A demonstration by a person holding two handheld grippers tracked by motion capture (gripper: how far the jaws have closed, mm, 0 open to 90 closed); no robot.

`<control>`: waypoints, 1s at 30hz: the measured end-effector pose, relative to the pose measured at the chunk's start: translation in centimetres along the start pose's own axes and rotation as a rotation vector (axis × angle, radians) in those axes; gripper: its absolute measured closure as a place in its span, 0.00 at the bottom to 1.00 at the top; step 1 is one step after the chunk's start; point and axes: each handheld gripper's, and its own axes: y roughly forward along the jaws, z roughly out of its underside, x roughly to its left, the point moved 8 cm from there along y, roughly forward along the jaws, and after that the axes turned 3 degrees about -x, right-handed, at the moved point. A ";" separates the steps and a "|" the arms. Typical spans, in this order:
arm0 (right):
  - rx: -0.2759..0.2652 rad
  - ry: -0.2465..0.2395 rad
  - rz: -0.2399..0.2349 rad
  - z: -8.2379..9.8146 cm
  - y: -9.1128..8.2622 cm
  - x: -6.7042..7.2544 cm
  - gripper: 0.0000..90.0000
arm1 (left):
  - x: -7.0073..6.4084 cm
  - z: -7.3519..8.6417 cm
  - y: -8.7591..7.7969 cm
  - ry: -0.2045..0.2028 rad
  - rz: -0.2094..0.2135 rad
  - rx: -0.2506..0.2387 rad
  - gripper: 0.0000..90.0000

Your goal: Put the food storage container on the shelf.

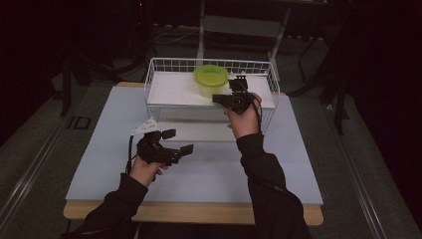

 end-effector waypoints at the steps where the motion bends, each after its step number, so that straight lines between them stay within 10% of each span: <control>1: 0.000 -0.002 0.000 0.1 -0.1 0.1 0.91 | 0.0 0.0 0.0 0.006 0.001 0.001 0.03; 8: 0.002 -0.068 -0.035 1.5 -1.5 1.5 0.78 | -0.3 0.9 -0.7 0.068 -0.011 0.029 0.03; 21: -0.061 -0.250 -0.141 5.2 -4.5 3.5 0.22 | -1.0 4.3 -3.1 0.089 0.013 0.061 0.03; 30: -0.061 -0.291 -0.115 8.3 -5.3 2.1 0.20 | -1.0 4.9 -4.2 0.113 0.018 0.048 0.03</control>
